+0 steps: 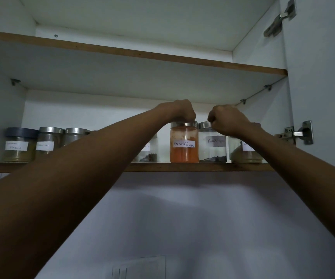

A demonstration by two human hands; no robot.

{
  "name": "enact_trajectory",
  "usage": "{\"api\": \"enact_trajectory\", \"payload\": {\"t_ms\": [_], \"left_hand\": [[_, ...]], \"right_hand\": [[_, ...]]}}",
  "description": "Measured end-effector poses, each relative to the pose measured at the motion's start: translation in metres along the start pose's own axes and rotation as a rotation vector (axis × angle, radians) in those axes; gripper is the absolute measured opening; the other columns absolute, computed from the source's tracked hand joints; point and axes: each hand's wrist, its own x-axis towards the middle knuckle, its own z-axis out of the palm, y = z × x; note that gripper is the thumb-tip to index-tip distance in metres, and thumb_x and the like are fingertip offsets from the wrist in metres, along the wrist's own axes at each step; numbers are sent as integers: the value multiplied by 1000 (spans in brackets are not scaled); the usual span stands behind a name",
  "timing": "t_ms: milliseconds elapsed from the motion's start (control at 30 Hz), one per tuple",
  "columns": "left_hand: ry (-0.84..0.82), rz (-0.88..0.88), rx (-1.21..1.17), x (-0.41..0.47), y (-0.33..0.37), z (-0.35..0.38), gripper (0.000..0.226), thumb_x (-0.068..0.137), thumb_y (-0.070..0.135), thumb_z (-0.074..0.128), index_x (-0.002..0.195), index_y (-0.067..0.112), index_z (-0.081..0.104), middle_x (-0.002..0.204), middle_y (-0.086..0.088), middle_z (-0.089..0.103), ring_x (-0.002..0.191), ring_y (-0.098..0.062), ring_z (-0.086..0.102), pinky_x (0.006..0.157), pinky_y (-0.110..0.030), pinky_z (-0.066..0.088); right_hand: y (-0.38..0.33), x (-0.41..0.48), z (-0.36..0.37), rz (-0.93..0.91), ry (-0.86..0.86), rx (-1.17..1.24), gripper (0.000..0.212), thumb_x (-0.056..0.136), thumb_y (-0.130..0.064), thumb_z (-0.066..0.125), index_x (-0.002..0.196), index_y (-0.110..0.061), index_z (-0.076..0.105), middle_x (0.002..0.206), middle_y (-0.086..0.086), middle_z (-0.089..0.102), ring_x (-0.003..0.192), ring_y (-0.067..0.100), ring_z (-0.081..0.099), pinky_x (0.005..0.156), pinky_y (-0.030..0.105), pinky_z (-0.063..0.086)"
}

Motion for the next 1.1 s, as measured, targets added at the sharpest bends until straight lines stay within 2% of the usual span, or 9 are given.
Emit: {"api": "enact_trajectory", "payload": {"t_ms": [267,433,533,600,667,767,833,900,1100], "left_hand": [[20,-60,-151,17,-23,16,27,92,7,44,68,-4,48,122,-32,54,59,-19,37,48,-25,25],[18,-73,-134,41,-40,32,39,94,9,41,55,6,33,98,-31,54,60,-19,40,50,-26,29],[-12,-92,-45,49,-47,42,33,93,5,37,61,-6,40,121,-32,54,79,-28,43,58,-27,27],[-12,-103,-21,58,-54,47,28,92,4,37,87,-19,52,126,-31,50,93,-36,55,51,-27,23],[-27,-105,-3,64,-60,51,29,93,6,38,95,-19,54,127,-30,52,83,-30,54,52,-26,26],[9,-147,-53,68,-69,61,27,95,11,41,107,-6,59,107,-21,58,85,-27,51,74,-34,42],[7,-145,-26,71,-71,68,25,96,9,40,93,-7,59,82,-13,49,74,-21,48,70,-31,43],[-10,-153,-13,78,-77,76,28,97,12,40,78,-5,53,80,-9,47,63,-15,43,62,-27,40],[-41,-95,144,92,-89,95,19,97,23,41,89,8,48,117,-16,57,111,-33,54,103,-48,36]], "right_hand": [[-9,12,20,48,-2,25,23,76,-5,51,91,1,68,100,17,66,92,33,61,81,44,52],[-13,23,39,58,-8,15,24,76,-6,52,92,4,67,99,19,67,91,35,61,80,44,52],[-15,29,51,63,-10,20,23,77,-6,51,89,6,66,93,19,67,84,34,61,76,40,53],[-18,33,58,68,-14,36,21,78,-7,50,83,7,64,85,18,65,76,31,58,71,37,50],[-21,38,66,73,-29,63,17,80,-8,48,74,4,59,77,16,59,72,29,53,67,35,46],[-23,45,78,89,-51,110,24,80,-8,46,57,-5,42,61,8,46,69,28,47,64,32,39],[-22,50,84,93,-61,130,31,80,-7,46,52,-10,33,57,4,36,69,27,43,63,32,35],[-22,55,92,98,-67,138,33,80,-7,47,52,-12,30,57,3,33,69,27,40,63,32,32],[-17,72,114,127,-99,197,36,85,-9,46,52,-13,30,56,3,32,51,14,28,51,23,24]]}}
